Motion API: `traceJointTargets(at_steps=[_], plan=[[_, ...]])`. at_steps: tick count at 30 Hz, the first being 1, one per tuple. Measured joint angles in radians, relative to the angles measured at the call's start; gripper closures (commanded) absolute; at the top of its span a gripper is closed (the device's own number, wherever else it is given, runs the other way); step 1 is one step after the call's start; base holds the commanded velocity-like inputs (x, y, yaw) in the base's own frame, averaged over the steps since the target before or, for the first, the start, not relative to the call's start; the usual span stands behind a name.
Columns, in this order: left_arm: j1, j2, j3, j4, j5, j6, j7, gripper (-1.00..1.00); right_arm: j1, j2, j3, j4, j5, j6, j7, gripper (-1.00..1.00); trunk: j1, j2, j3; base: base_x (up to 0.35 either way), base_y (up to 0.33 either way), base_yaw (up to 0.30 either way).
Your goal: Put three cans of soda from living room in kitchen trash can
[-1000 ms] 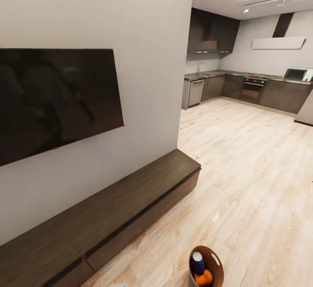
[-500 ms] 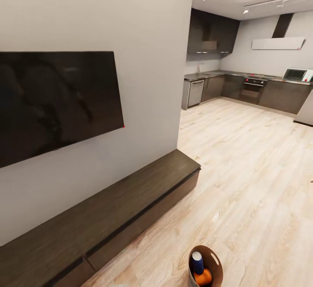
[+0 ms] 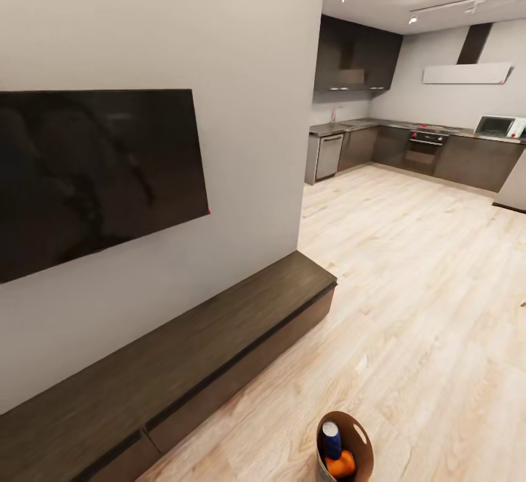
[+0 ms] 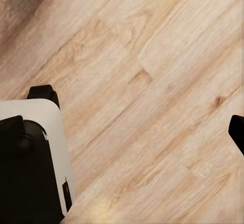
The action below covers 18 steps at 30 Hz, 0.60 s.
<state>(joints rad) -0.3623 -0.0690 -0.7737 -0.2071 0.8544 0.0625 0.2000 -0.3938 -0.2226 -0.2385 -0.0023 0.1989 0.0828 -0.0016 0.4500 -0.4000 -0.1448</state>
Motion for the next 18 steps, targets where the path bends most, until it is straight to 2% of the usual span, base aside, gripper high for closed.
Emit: traceJointTargets(at_steps=[4, 10, 13, 18], plan=[[0.000, 0.000, 0.000, 0.000, 0.000, 0.000, 0.003, -1.00, 0.014, 0.005, 0.002, 0.007, -0.002, 0.000, 0.001, -1.00, 0.000, 0.000, 0.000, 0.000, 0.000, 0.000], [0.000, 0.000, 0.000, 0.000, 0.000, 0.002, 0.006, -1.00, 0.056, 0.070, 0.002, 0.037, -0.004, 0.001, 0.004, -1.00, 0.000, 0.000, 0.000, 0.000, 0.000, 0.000], [0.000, 0.000, 0.000, 0.000, 0.000, 0.002, 0.006, -1.00, 0.086, 0.118, 0.002, 0.041, -0.003, 0.001, 0.004, -1.00, 0.000, 0.000, 0.000, 0.000, 0.000, 0.000], [0.000, 0.000, 0.000, 0.000, 0.000, 0.001, 0.006, -1.00, 0.108, 0.150, 0.001, 0.043, -0.003, 0.001, 0.005, -1.00, 0.000, 0.000, 0.000, 0.000, 0.000, 0.000]])
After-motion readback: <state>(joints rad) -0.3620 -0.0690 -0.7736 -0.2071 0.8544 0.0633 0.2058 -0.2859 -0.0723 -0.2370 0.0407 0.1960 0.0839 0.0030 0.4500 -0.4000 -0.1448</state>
